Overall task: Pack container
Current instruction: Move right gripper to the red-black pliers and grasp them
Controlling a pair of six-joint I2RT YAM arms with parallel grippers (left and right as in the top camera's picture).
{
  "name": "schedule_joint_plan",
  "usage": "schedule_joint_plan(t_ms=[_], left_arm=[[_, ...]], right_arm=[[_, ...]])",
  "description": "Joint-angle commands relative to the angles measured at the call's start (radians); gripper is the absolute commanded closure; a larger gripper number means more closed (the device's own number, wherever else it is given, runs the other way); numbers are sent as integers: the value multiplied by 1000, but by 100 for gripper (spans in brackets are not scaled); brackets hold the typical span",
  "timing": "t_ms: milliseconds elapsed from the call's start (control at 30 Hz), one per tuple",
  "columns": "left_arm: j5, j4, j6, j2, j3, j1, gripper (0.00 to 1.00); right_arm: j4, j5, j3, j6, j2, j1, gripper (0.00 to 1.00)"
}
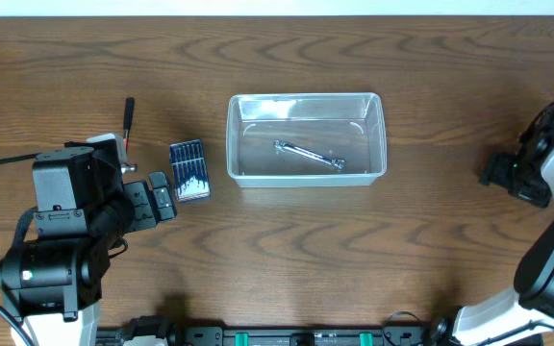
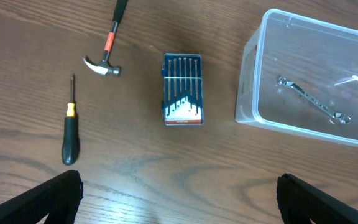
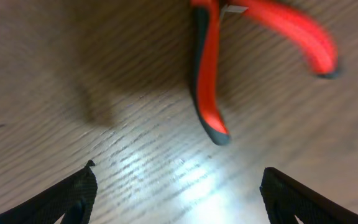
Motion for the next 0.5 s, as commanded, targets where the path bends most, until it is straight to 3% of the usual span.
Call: schedule_joint_plan(t_ms=[0,467], left_arm=[[-11,-2,9,-4,22,-2,2],[-11,-2,9,-4,22,-2,2]], right_arm=[[14,-14,-2,-12,39,-8,14],[99,-42,18,-31,48,-43,14]])
